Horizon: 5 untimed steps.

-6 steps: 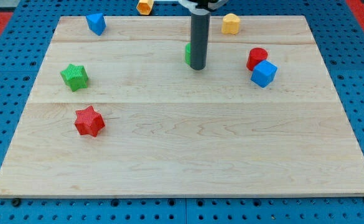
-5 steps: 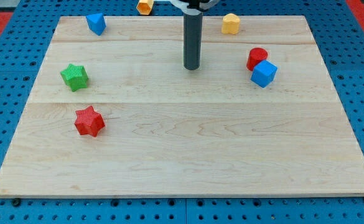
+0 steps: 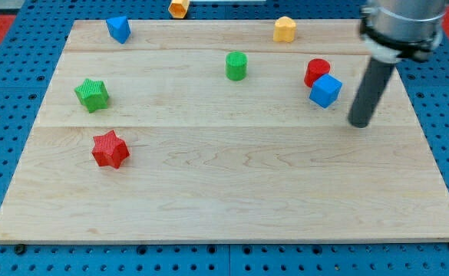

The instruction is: Push the blue cube into the red star

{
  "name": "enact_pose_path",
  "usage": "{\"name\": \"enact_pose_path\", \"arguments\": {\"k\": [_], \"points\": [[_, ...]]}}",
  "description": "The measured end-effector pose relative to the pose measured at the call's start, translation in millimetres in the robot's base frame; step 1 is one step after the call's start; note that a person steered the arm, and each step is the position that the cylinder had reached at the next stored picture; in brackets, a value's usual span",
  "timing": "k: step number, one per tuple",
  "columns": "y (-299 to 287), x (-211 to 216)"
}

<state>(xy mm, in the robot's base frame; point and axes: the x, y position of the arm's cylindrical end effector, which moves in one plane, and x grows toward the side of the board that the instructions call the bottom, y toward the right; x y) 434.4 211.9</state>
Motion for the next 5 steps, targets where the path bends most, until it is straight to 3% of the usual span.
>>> {"name": "enact_pose_path", "arguments": {"k": [1,2,5], "points": [[34,-47],[10,-72],[-175,-25]]}}
